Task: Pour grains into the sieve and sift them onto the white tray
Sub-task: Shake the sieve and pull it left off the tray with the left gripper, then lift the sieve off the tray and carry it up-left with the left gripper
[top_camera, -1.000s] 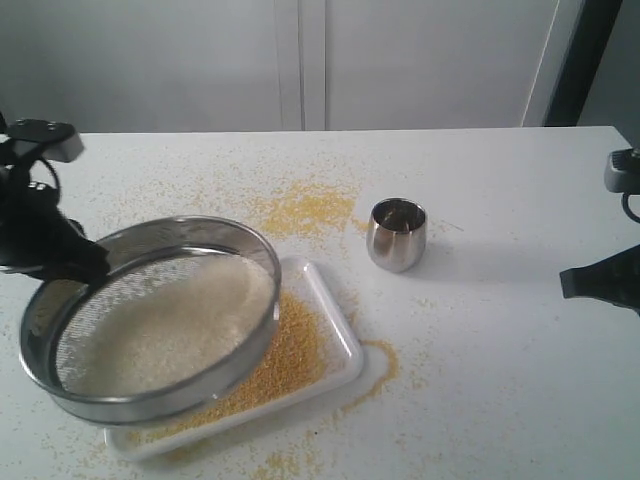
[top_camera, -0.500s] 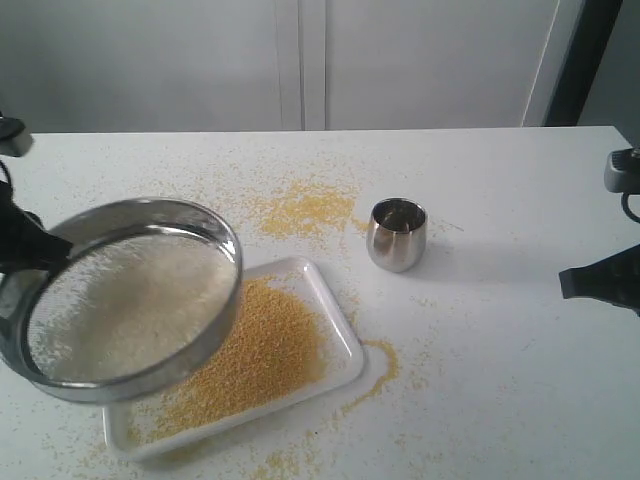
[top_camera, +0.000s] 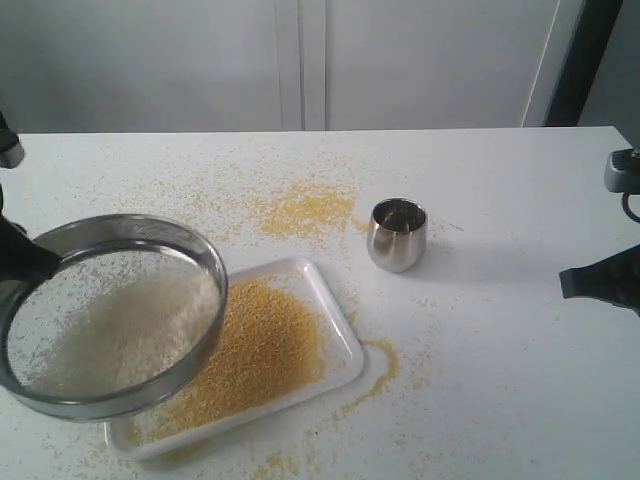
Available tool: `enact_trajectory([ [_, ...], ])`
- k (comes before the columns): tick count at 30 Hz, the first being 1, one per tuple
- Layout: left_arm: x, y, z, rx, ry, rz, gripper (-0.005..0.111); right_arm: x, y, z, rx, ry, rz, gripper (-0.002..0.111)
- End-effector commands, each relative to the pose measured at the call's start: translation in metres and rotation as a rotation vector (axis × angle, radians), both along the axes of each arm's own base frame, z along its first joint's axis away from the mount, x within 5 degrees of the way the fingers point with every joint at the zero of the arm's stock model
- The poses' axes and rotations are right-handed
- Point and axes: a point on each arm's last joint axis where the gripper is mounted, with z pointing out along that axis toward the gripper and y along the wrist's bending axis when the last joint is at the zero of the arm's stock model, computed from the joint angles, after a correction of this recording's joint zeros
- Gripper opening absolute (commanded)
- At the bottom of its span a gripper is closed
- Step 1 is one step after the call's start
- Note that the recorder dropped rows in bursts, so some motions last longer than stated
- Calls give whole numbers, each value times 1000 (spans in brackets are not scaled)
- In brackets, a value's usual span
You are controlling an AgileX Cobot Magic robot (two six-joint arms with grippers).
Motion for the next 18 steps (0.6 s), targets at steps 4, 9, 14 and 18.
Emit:
enact_trajectory([
  [4, -13, -47, 7, -159, -3, -187, 0, 0, -1, 0, -1, -9, -3, 0],
  [9, 0, 5, 10, -236, 11, 62, 0, -1, -1, 0, -1, -6, -4, 0],
  [14, -19, -52, -2, -299, 24, -233, 0, 0, -1, 0, -1, -8, -4, 0],
  [18, -5, -15, 4, -178, 21, -98, 0, 0, -1, 0, -1, -10, -3, 0],
])
